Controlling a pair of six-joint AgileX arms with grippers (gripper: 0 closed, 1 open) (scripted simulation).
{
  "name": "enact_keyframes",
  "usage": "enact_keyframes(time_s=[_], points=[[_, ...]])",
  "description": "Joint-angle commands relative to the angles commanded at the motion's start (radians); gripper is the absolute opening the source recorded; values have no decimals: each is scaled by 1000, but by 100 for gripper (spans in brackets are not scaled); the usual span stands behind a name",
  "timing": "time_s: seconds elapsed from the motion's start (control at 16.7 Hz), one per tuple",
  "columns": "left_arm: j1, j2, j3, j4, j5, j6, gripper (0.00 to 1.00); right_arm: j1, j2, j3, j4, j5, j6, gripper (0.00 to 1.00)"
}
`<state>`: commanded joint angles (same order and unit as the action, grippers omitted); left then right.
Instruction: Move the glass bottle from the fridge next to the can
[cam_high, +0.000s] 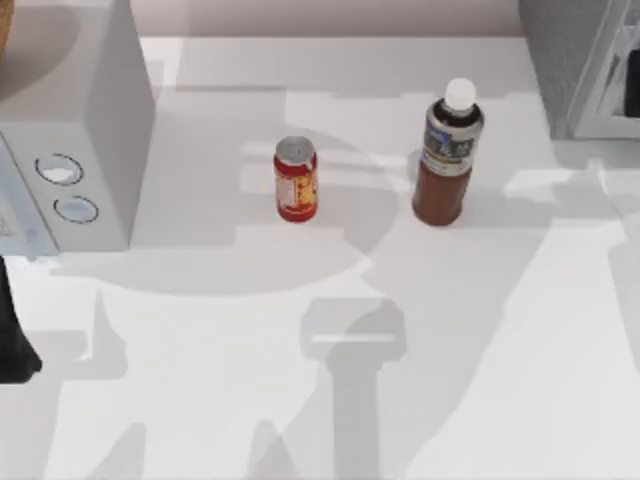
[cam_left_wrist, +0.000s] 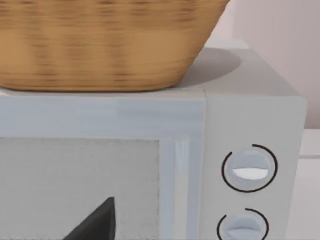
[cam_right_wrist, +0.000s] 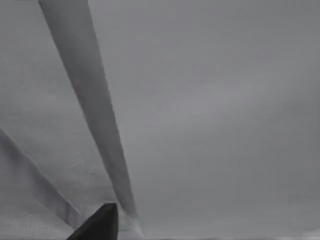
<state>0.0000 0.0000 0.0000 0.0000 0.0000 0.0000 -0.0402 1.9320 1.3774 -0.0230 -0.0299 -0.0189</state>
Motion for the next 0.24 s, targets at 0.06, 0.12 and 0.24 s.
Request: enact_keyframes(time_s=[0.06,0.12,0.24], points=[[0,0,0,0,0,0,100,0,24,31,-7,1,0,100],[0,0,0,0,0,0,100,0,41,52,-12,2,0,100],[0,0,0,0,0,0,100,0,51,63,-14,2,0,100]])
